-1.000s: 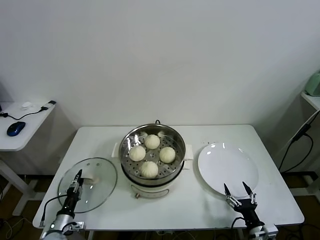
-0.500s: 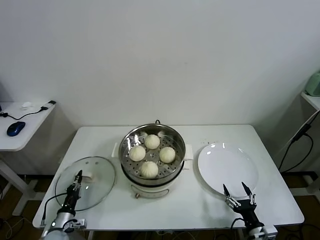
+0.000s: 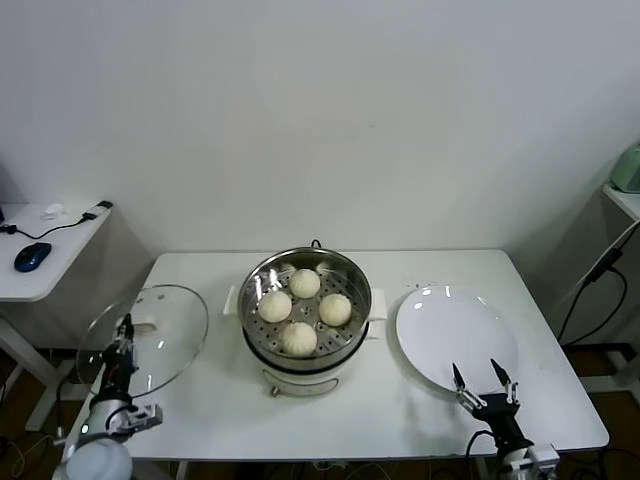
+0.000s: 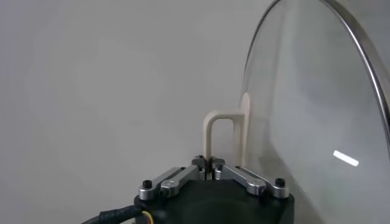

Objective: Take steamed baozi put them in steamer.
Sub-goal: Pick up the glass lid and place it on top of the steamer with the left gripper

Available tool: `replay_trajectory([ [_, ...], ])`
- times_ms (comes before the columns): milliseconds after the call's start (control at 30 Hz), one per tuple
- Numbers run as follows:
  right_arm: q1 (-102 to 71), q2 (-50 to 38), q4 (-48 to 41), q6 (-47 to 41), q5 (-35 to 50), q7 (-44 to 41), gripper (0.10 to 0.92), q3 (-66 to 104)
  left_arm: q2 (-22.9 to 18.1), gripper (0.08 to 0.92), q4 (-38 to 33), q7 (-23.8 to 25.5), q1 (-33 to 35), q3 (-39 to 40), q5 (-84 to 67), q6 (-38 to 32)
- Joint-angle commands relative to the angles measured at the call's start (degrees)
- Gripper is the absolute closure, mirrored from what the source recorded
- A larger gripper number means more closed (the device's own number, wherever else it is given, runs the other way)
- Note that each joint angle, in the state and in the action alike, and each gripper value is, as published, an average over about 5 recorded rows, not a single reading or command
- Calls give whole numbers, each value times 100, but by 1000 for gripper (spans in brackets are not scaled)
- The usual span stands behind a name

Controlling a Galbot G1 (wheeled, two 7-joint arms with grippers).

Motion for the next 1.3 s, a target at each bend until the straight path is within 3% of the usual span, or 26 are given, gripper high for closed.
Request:
replay_trajectory([
  [33, 7, 25, 146, -311, -281, 297, 203, 38, 36, 869, -1452, 885, 220, -142, -214, 1041],
  [300, 32, 27, 105, -376, -499, 341, 203, 34, 200, 869, -2279, 1386, 2, 498, 344, 1457],
  [533, 67, 35, 80, -362, -528, 337, 203, -10, 224, 869, -2654, 1945, -489, 1860, 1076, 2023],
  [833, 90, 24, -58, -263, -493, 295, 203, 37, -568, 869, -2316, 2578, -1366, 3625, 2187, 2685],
  [1300, 92, 61, -186, -148, -422, 275, 203, 107, -1494, 869, -1347, 2615, -1898, 4442, 2701, 2923],
])
